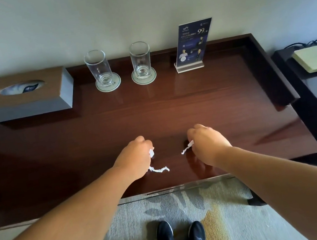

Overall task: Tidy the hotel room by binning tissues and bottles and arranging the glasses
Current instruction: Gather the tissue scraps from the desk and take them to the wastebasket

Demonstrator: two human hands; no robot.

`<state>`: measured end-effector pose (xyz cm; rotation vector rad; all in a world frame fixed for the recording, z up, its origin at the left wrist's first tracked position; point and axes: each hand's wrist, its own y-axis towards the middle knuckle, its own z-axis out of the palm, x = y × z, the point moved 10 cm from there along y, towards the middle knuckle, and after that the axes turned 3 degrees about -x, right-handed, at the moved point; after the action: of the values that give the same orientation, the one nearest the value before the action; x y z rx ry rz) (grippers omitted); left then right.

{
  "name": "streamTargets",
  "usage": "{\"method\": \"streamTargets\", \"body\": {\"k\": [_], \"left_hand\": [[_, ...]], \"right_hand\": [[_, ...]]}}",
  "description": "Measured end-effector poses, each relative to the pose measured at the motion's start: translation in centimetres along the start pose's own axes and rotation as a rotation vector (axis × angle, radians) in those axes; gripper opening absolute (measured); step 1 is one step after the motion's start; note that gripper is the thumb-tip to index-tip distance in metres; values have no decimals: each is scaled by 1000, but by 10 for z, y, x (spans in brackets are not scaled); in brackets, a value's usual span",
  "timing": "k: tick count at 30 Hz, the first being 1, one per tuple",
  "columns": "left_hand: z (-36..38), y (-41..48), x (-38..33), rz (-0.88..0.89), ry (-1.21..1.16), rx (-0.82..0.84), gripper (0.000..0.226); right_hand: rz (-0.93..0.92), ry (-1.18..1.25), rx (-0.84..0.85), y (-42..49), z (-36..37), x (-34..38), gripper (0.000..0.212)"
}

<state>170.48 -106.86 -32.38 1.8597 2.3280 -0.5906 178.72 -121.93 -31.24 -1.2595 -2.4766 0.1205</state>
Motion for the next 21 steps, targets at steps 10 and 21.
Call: {"method": "streamTargets", "body": {"k": [10, 21], "left_hand": [[-55, 15, -42, -51, -268, 24, 30], [-71, 9, -207, 405, 66, 205, 14]], "right_hand": [[8, 151, -119, -29, -72, 6, 22], [159, 36, -285, -125, -170, -70, 20]]}}
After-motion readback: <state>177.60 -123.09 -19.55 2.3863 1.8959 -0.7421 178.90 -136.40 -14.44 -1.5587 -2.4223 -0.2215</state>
